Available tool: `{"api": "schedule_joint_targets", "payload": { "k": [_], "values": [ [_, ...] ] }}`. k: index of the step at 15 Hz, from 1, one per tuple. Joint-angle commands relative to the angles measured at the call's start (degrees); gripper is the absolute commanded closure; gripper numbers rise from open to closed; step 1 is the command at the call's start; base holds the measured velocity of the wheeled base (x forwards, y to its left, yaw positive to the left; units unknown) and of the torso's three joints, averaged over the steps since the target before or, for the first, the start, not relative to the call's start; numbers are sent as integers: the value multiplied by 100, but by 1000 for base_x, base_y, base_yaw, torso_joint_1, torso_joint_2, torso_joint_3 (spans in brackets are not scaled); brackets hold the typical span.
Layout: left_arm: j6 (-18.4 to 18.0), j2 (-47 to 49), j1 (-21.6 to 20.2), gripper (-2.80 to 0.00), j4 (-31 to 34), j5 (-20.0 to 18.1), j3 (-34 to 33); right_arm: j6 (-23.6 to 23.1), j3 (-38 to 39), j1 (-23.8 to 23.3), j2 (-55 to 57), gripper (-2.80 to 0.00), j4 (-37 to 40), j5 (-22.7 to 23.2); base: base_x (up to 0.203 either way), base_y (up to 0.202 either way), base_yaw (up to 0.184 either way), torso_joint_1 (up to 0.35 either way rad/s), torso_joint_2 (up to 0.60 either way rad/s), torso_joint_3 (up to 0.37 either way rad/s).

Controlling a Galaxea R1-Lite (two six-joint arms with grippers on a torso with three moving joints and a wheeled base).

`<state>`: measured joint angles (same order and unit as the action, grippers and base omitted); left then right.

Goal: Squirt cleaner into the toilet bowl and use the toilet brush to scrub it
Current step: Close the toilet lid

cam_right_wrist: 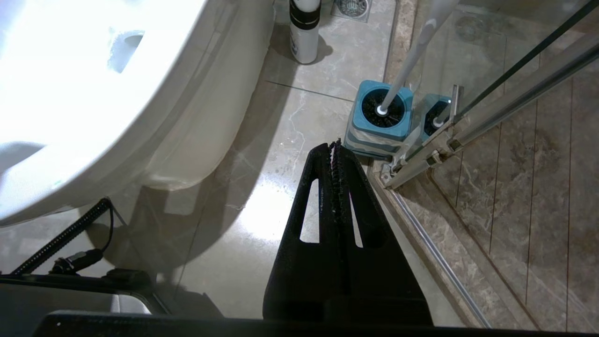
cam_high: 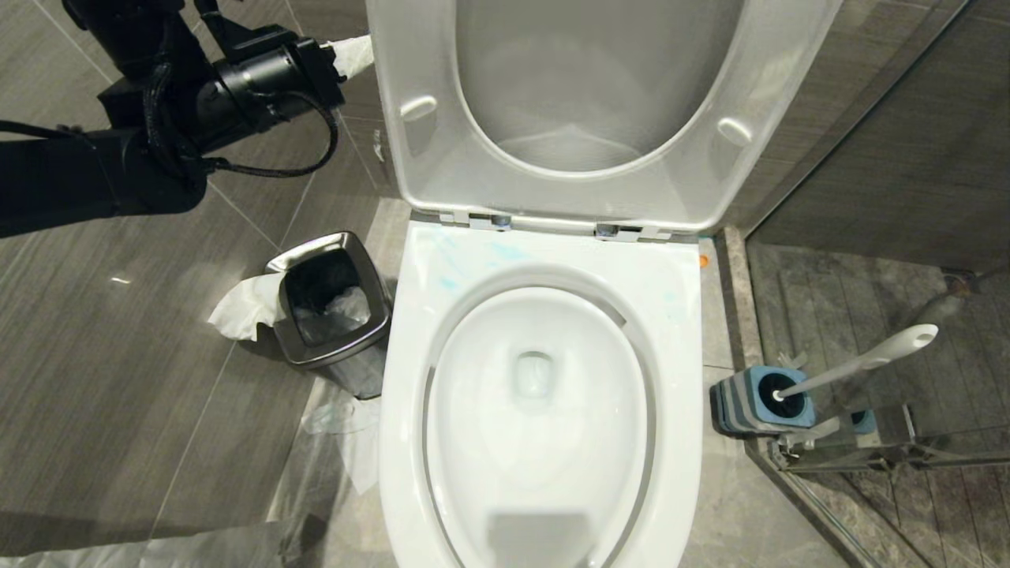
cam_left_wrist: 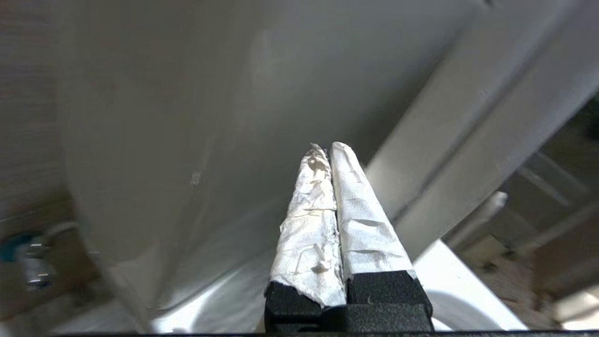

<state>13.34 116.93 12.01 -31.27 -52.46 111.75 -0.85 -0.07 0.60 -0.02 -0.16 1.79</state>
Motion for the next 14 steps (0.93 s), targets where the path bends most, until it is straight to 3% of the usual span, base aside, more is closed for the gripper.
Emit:
{"api": "schedule_joint_targets", "payload": {
  "k": [1,3,14],
  "values": [
    [224,-124,-5,0,7,-375,-29,-3,-1,2,2,0,-2,5,0,0,0,0,0,0],
    [382,-153,-23,0,7,-593,-38,-3,-1,2,2,0,-2,5,0,0,0,0,0,0],
    [528,-419,-224,0,145,-582,-194,-3,0,2,2,0,-2,5,0,0,0,0,0,0]
  ]
}}
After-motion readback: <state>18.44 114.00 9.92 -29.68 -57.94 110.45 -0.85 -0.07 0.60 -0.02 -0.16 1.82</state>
